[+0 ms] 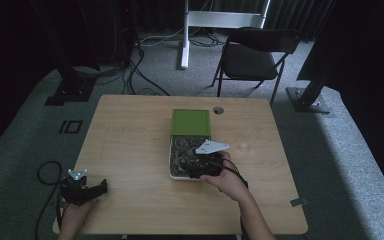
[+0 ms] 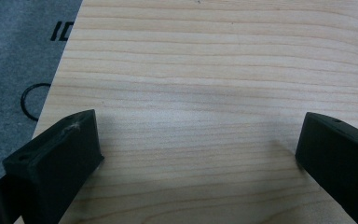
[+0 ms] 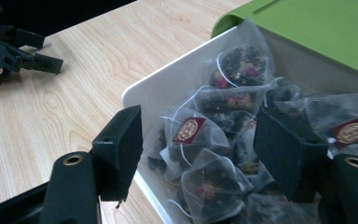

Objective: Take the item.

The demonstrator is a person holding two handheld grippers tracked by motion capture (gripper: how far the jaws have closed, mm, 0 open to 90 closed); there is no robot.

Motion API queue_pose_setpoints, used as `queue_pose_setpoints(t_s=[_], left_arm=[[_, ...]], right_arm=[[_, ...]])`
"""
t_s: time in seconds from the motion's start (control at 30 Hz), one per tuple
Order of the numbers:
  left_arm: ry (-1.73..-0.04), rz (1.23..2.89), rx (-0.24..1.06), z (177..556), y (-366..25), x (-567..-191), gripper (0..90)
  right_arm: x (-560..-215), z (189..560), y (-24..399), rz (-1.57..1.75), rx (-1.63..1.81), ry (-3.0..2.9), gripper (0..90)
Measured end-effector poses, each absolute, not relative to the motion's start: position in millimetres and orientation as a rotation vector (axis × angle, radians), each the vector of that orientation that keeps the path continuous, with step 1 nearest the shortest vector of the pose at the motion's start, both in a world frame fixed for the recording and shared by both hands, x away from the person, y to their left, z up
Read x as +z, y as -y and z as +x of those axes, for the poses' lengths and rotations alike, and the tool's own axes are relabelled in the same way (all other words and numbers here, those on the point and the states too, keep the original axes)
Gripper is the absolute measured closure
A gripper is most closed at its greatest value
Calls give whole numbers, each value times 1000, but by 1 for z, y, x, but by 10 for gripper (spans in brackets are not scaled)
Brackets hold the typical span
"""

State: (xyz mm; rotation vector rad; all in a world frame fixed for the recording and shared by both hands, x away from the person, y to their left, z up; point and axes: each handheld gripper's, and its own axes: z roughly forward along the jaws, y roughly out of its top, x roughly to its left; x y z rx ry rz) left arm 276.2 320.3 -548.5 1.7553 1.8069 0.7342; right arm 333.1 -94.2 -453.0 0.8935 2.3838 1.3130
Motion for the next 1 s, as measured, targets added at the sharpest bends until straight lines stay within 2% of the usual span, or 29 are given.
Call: queue_pose_setpoints(t_s=[0.6, 0.93, 1.0], left_arm=[[-1801, 1763, 731, 276, -321, -548, 3], [-1801, 1763, 731, 276, -321, -548, 3], [-1801, 1761, 731, 276, -321, -548, 3]], right_arm=[[-469, 339, 75, 899, 1202, -2473, 512], [-477, 339, 71, 788, 1107, -2534, 573], [-478, 339, 70, 761, 1085, -2535, 610]])
